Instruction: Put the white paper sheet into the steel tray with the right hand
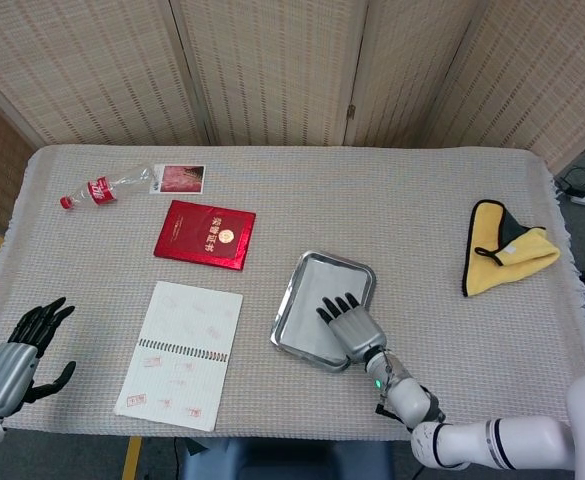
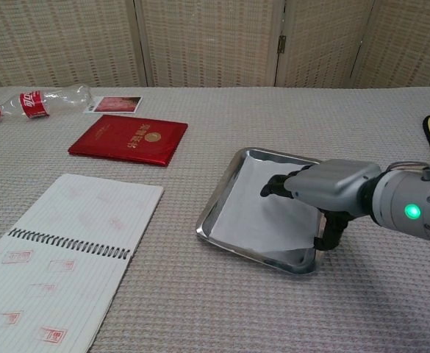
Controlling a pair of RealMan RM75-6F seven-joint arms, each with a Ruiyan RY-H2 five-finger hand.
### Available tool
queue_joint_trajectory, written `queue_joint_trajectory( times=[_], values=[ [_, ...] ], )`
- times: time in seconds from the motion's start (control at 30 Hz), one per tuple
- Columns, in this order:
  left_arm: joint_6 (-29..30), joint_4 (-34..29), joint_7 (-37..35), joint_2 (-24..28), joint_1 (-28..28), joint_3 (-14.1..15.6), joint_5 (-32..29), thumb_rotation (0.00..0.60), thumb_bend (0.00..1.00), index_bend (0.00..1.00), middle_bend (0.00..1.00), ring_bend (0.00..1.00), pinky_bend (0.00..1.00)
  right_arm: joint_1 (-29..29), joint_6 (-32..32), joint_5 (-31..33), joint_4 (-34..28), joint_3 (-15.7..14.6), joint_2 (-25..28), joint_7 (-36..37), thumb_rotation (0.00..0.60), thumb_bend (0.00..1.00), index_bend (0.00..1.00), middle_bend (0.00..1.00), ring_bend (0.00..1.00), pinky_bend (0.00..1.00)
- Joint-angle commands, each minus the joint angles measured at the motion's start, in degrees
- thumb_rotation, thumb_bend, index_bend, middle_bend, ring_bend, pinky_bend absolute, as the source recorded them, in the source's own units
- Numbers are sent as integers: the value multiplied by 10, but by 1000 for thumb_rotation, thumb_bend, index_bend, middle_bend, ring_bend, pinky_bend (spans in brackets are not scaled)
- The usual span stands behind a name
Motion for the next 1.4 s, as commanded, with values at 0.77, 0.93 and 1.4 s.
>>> queue_joint_trajectory(
  times=[0.77, 0.93, 1.4],
  values=[
    [-13, 9, -24, -1, -9, 2, -2, 600, 475, 0, 0, 0, 0, 127, 44, 114, -34, -47, 39, -7, 600, 293, 0, 0, 0, 0],
    [-11, 10, -23, -1, -9, 3, -2, 600, 476, 0, 0, 0, 0, 89, 41, 28, -67, -40, 78, 90, 600, 294, 0, 0, 0, 0],
    [-11, 14, 14, -9, -5, -6, -23, 600, 479, 0, 0, 0, 0, -198, 300, -438, 65, -159, 94, 414, 600, 293, 0, 0, 0, 0]
  ],
)
